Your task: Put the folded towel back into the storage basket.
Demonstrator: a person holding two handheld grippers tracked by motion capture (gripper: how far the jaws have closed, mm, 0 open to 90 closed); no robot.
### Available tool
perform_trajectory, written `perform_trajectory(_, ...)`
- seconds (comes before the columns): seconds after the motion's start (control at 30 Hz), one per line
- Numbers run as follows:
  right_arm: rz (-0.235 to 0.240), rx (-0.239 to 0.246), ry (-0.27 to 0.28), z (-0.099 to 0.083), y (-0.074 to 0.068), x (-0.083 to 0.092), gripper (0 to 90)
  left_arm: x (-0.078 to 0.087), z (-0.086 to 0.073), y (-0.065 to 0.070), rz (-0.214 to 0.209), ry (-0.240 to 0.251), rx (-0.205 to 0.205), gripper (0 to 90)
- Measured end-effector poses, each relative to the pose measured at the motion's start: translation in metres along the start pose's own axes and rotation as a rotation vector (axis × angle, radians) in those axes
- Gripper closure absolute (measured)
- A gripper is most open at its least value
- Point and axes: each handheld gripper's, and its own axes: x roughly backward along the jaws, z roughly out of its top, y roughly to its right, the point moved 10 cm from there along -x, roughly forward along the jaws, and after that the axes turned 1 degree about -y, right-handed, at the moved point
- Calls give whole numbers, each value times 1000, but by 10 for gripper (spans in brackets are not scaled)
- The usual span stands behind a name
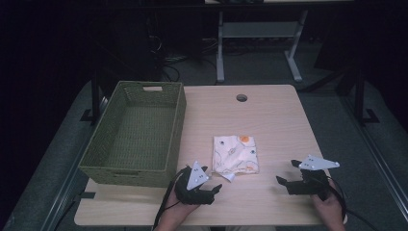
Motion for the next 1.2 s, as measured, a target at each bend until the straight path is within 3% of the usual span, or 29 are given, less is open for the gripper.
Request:
perform_trajectory(0.23,-6,-21,16,1,1,3,139,-5,6,-2,-53,-32,4,254)
perform_trajectory(0.4,-9,-19,11,1,1,1,139,-11,12,-8,-59,-51,-2,250)
perform_trajectory(0.6,-8,-16,12,1,1,2,139,-27,22,-8,-63,-108,-43,244)
perform_trajectory(0.8,-5,-11,22,2,1,2,140,-43,34,-6,-94,-156,-83,252)
perform_trajectory(1.2,3,-23,30,3,1,3,140,-75,56,-20,-123,-236,-94,264)
